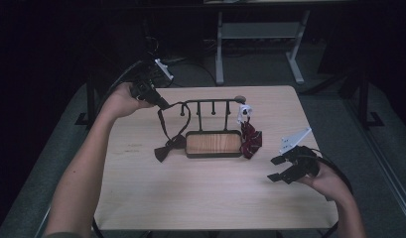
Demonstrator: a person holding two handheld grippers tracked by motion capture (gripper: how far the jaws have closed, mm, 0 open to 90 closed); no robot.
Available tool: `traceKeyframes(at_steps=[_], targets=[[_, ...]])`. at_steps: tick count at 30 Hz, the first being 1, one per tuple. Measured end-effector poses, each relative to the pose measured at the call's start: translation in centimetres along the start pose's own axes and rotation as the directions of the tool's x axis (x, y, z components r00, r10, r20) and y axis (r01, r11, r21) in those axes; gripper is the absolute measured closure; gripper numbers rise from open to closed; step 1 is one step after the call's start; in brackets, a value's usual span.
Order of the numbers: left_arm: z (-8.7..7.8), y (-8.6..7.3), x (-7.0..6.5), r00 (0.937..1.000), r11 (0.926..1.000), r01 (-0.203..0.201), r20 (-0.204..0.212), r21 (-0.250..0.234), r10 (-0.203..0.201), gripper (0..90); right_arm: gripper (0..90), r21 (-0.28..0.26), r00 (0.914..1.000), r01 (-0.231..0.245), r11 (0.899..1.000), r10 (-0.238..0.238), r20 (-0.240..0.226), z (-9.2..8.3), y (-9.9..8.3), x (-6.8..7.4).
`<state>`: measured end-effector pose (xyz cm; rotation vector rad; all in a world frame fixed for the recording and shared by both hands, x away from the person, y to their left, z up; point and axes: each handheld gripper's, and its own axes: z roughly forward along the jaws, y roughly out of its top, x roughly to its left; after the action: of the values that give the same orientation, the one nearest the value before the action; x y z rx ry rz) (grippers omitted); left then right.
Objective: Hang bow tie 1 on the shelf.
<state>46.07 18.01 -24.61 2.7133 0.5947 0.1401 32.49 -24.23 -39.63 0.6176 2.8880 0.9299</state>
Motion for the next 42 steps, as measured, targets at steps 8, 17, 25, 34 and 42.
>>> traceKeyframes(at_steps=[8,17,25,34,42], targets=[[0.3,0.1,0.1,0.9999,0.9999,0.003,-0.013,0.011,-0.003,85.6,35.4,0.001,1.0000,-0.004,1.000,0.004,0.003,-0.1,0.0,0.1],[0.1,0.0,-0.1,0.9998,0.9999,-0.002,-0.019,0.014,0.002,78.0,35.4,-0.007,1.0000,0.002,1.000,-0.002,0.007,-0.3,-0.1,0.1],[-0.2,-0.4,-0.5,0.9999,0.9999,-0.009,-0.005,0.013,0.009,77.6,35.3,-0.010,0.9999,-0.003,1.000,0.003,0.011,-0.3,-0.1,0.1],[-0.2,-1.7,-1.7,0.9998,0.9997,-0.021,-0.004,-0.011,0.021,74.8,34.9,-0.011,0.9998,-0.007,1.000,0.007,0.020,-0.4,-0.1,0.2],[-0.3,-3.4,-2.2,0.9996,0.9993,-0.023,-0.014,-0.028,0.023,70.4,33.9,-0.009,0.9991,-0.031,0.999,0.032,0.029,-0.3,-0.1,0.3]])
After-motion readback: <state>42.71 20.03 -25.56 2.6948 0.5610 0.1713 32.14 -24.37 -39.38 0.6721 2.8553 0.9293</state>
